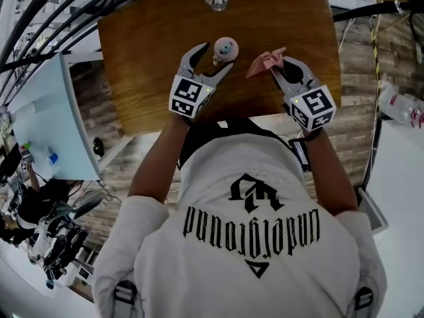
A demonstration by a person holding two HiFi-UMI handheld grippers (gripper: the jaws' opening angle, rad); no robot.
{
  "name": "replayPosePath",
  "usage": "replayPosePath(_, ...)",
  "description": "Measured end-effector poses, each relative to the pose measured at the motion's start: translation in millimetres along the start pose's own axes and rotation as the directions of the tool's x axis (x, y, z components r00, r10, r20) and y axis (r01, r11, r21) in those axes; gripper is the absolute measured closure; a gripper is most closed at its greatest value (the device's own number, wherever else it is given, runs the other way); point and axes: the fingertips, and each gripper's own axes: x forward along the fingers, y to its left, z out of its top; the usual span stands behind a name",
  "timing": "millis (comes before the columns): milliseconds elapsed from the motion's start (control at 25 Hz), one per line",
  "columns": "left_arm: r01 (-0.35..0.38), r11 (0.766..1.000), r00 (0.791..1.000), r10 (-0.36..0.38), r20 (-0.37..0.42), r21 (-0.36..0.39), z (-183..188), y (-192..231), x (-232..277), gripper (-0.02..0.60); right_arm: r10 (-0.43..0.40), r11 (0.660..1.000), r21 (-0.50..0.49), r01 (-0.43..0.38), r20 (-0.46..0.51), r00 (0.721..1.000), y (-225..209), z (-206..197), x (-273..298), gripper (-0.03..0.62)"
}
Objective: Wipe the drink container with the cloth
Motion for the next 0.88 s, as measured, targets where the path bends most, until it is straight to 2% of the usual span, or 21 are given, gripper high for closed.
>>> replayPosePath(120,-0.016,1.0,0.999,0.016,0.028,-0.01,13.4,2.7,-19.0,0.196,0.008,1.0,-0.017,-0.008,0.016,1.0,8.6,12.5,-3.3,0.551)
replayPosePath(520,-0.052,0.999,0.987,0.051,0.152,0.001,77.6,-19.6,-80.7,0.321,0.055,0.994,-0.104,-0.044,0.108,0.993,43.1,69.8,-38.5,0.551)
replayPosePath(640,-0.042,0.999,0.984,0.04,0.172,0.006,93.5,-27.2,-92.9,0.338,0.066,0.993,-0.11,-0.05,0.143,0.987,48.5,88.8,-47.8,0.551)
replayPosePath(800,-0.047,0.999,0.98,0.042,0.196,0.02,104.1,-24.3,-115.9,0.416,0.095,0.986,-0.153,-0.067,0.184,0.978,71.2,112.2,-50.4,0.551)
replayPosePath(880,-0.053,0.998,0.977,0.05,0.207,0.013,108.0,-25.0,-123.8,0.48,0.108,0.983,-0.169,-0.075,0.195,0.975,80.0,120.5,-54.0,0.551)
